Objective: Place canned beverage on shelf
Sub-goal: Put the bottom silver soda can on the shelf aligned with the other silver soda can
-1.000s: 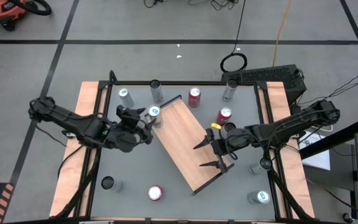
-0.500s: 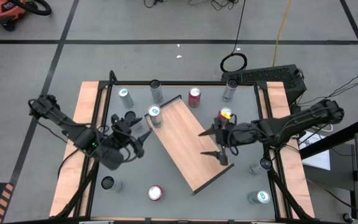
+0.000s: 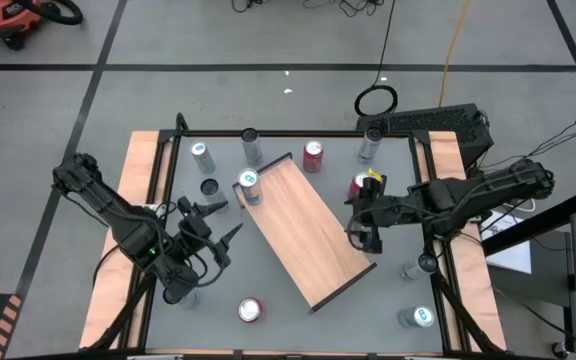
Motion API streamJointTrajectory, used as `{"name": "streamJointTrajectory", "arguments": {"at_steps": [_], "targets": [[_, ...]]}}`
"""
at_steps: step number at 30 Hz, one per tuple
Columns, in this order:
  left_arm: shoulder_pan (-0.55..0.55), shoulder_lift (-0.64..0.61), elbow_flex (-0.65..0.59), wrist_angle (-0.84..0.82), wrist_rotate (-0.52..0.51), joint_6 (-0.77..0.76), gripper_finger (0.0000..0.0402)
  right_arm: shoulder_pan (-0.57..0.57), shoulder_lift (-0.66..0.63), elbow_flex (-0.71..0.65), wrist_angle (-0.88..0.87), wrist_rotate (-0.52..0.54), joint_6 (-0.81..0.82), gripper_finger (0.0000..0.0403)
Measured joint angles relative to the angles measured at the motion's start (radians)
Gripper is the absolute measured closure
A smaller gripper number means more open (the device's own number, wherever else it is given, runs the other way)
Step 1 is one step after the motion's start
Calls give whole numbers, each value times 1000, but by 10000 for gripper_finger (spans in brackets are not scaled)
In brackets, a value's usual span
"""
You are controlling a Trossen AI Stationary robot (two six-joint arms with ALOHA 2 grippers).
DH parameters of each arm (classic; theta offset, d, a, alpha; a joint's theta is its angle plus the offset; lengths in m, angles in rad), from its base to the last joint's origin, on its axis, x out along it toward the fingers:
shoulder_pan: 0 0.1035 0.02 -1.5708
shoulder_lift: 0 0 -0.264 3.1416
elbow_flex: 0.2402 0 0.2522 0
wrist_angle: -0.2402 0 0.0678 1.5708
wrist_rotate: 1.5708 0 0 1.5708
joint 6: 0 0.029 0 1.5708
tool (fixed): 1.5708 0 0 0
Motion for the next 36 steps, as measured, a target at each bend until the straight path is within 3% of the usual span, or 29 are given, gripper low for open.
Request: {"name": "streamJointTrajectory", "arguments": {"at_steps": [15, 23, 31, 36], "targets": [[10, 0, 0, -15, -22, 93, 102, -104, -36, 11, -154, -35, 39, 85], [6, 7, 0, -11, -30, -49, 102, -102, -55, 11, -162, -35, 73, 85], [0, 45, 0, -7, -20, -91, 102, -102, -54, 11, -101, -33, 60, 85], [0, 67, 0, -7, -20, -118, 102, -76, -57, 11, -172, -156, 152, 85]]}}
